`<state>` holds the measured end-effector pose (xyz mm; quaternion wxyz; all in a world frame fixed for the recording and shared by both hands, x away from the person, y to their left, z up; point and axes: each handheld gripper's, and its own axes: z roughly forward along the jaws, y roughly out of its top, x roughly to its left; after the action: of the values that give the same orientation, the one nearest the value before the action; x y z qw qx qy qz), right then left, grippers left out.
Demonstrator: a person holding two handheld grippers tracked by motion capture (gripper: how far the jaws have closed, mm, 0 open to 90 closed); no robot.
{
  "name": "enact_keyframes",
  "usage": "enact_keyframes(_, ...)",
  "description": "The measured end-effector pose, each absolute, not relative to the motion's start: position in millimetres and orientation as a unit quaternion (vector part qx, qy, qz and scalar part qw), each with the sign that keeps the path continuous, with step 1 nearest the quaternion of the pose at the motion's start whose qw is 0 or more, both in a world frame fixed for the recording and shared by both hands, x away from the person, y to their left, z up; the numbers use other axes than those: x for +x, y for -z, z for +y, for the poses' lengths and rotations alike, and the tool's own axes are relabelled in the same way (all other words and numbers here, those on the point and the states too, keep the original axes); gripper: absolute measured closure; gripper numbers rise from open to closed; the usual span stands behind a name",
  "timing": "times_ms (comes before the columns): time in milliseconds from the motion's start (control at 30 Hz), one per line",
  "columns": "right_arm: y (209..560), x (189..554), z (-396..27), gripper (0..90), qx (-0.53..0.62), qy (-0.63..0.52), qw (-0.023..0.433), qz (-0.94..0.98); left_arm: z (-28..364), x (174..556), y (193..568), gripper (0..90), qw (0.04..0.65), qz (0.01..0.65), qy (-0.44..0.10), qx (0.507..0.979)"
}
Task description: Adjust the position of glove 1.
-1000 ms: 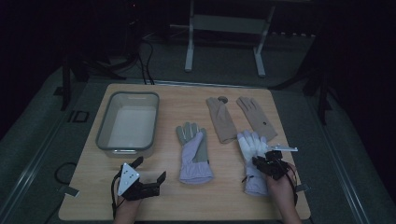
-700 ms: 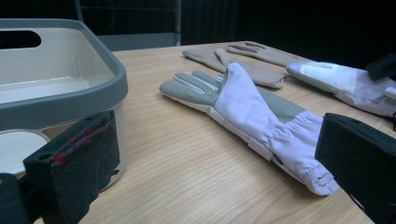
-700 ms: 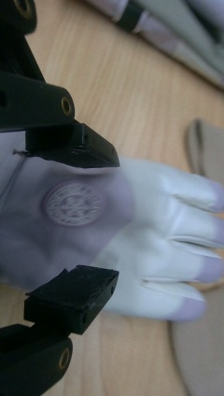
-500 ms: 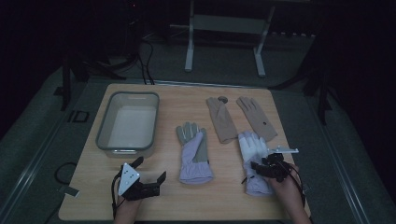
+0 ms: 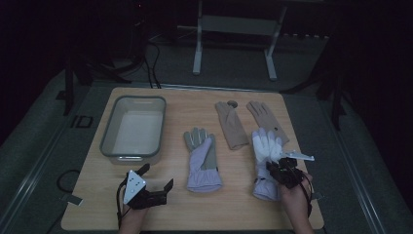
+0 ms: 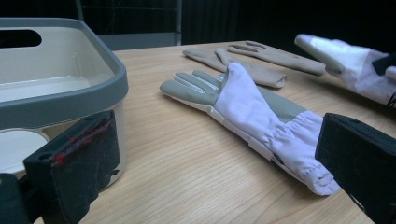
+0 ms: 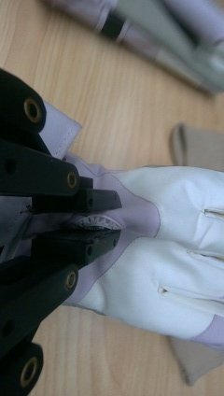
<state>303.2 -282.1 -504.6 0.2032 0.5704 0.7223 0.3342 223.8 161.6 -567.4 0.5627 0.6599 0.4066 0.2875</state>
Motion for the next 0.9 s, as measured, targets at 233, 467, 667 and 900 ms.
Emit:
enact_keyframes(233,476.8,307.5,-261.4,80.9,0.555,-0.352,0.222,0.720,162.3,223.2,566.9,0.3,0.564,0.405,-0.288,0.660)
enact_keyframes(467,452.4,314.9,-229.2,80.8,0.541,-0.373,0.211,0.724,163.2,222.9,566.4,0.3,0.571,0.405,-0.285,0.655)
enact_keyframes(667,443.8,315.7,-197.4,80.9,0.535,-0.393,0.194,0.722,162.5,222.0,565.6,0.3,0.567,0.401,-0.289,0.659)
enact_keyframes(900,441.8,317.6,-148.7,80.8,0.516,-0.406,0.159,0.738,163.8,220.5,563.7,0.3,0.572,0.398,-0.290,0.656)
